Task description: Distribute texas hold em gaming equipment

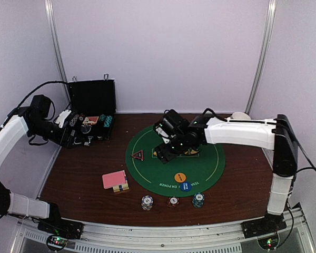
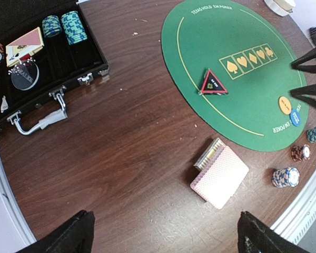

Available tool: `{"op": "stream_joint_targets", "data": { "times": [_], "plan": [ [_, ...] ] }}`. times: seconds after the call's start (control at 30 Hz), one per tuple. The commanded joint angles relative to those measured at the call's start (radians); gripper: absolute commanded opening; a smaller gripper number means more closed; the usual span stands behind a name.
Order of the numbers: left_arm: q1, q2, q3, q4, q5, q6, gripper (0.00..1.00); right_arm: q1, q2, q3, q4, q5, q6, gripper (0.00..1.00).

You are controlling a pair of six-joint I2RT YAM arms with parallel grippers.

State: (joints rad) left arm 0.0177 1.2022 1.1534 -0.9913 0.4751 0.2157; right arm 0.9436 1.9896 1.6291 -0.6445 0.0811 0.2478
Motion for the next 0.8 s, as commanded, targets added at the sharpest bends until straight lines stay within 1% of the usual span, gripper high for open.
{"op": "stream_joint_targets", "data": {
  "times": [0.0, 0.13, 0.27, 0.33, 0.6, 0.77],
  "plan": [
    [-0.004, 0.008, 0.036, -0.027, 0.018, 0.032, 0.98, -0.002, -0.143, -0.195, 0.007, 0.023, 0.067, 0.78],
    [-0.007, 0.007, 0.047, -0.041, 0.017, 0.040, 0.98, 0.001, -0.217, -0.339, 0.011, -0.014, 0.119, 0.80],
    [-0.008, 0.004, 0.053, -0.043, 0.019, 0.043, 0.97, 0.006, -0.232, -0.417, 0.029, -0.048, 0.142, 0.80],
    [-0.009, 0.005, 0.055, -0.043, 0.021, 0.042, 0.98, 0.010, -0.224, -0.428, 0.041, -0.059, 0.145, 0.79],
    [-0.012, 0.009, 0.065, -0.047, 0.027, 0.039, 0.97, 0.012, -0.148, -0.423, 0.064, -0.069, 0.154, 0.67],
    [-0.010, 0.010, 0.068, -0.048, 0.026, 0.039, 0.98, 0.014, -0.110, -0.423, 0.085, -0.072, 0.160, 0.63]
  ]
}}
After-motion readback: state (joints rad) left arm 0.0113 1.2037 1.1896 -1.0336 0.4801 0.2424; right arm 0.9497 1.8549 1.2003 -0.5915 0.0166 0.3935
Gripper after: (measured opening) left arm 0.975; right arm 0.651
